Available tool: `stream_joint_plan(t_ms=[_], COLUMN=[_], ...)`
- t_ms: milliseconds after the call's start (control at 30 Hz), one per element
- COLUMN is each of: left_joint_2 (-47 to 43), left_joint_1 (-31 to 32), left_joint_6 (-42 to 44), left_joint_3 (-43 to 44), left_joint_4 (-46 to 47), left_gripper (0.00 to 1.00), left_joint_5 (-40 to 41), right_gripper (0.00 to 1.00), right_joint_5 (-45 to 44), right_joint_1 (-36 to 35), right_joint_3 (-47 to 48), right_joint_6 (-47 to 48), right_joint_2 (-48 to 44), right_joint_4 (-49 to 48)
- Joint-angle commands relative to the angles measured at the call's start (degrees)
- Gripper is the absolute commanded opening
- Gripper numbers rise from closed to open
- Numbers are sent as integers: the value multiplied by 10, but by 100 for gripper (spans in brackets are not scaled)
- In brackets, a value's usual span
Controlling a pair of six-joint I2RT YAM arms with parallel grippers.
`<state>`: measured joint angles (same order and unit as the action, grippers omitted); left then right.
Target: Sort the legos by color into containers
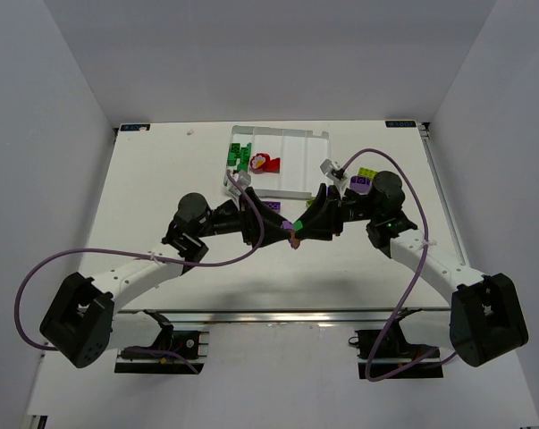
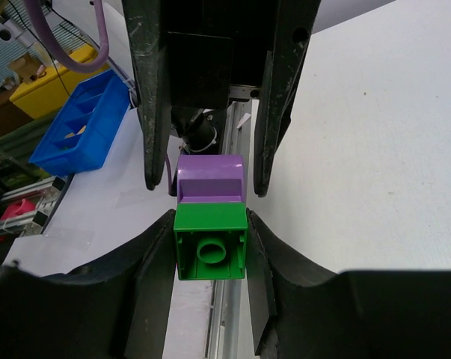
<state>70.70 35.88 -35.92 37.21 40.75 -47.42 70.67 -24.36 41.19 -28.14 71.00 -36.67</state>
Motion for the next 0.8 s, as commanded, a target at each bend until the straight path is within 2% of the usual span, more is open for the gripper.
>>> stream_joint_plan(t_ms=[0, 167, 267, 333, 367, 467, 767], left_joint_2=[4, 7, 8, 9, 9, 7, 20], left_joint_1=[6, 8, 9, 9, 9, 9, 9], left_joint_6=[9, 13, 14, 14, 14, 30, 106], left_joint_3=[6, 8, 9, 11, 12, 15, 45], left_joint_4=[2, -3, -1, -1, -1, -18, -129], left_gripper=[64, 56, 45, 34, 21, 0, 0], left_joint_5=[-6, -7, -11, -15, -16, -19, -34], right_gripper=[0, 0, 0, 0, 0, 0, 0], right_joint_5=[0, 0, -1, -1, -2, -3, 6], right_joint_1=[-6, -10, -10, -10, -10, -10, 16], right_joint_3=[-1, -1, 0, 1, 2, 3, 13], right_joint_6=[5, 8, 14, 18, 22, 31, 50], right_joint_2=[1, 1, 1, 2, 2, 0, -5], right_joint_4=[-29, -26, -20, -13, -10, 2, 25])
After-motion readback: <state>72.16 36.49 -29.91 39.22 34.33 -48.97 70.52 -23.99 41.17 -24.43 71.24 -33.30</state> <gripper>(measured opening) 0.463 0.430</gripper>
